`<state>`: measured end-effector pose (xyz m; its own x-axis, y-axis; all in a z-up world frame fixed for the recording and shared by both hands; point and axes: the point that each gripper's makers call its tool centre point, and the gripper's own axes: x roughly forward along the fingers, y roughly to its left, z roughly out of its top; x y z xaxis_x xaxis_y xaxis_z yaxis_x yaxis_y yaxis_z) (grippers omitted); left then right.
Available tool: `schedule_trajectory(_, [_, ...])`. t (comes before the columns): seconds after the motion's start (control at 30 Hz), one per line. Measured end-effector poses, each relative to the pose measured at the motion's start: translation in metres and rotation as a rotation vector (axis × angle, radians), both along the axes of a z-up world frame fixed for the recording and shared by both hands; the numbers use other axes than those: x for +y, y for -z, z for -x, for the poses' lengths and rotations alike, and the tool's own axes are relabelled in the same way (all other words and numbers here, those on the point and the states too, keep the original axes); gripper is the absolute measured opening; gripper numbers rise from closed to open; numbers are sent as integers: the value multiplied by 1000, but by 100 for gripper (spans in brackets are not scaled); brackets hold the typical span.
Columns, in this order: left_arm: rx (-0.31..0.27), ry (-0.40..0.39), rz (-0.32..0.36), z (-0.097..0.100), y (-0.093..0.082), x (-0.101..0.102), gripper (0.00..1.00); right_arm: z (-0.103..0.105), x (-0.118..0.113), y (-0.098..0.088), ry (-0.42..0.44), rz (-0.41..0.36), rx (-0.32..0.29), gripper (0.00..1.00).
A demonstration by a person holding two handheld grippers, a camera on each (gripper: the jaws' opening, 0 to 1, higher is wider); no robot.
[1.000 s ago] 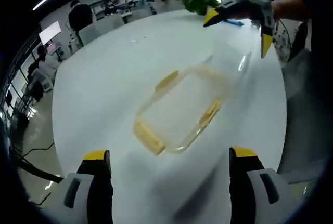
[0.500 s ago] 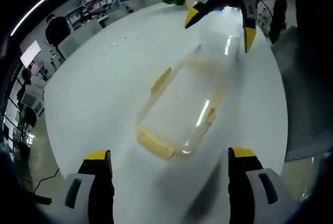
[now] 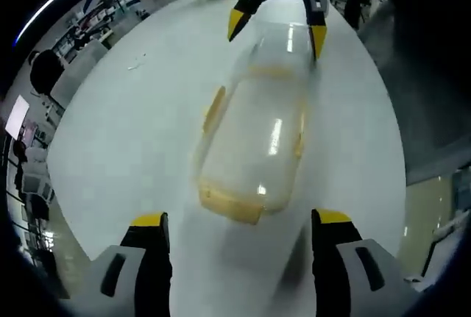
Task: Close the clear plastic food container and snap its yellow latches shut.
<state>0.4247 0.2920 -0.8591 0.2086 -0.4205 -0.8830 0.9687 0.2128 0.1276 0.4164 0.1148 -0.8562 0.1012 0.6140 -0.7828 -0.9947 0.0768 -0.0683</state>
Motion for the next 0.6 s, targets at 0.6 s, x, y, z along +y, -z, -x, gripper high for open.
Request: schedule_trajectory(0.6, [90, 211, -87, -4, 19, -4, 55, 0, 8, 18, -67, 114, 24, 52])
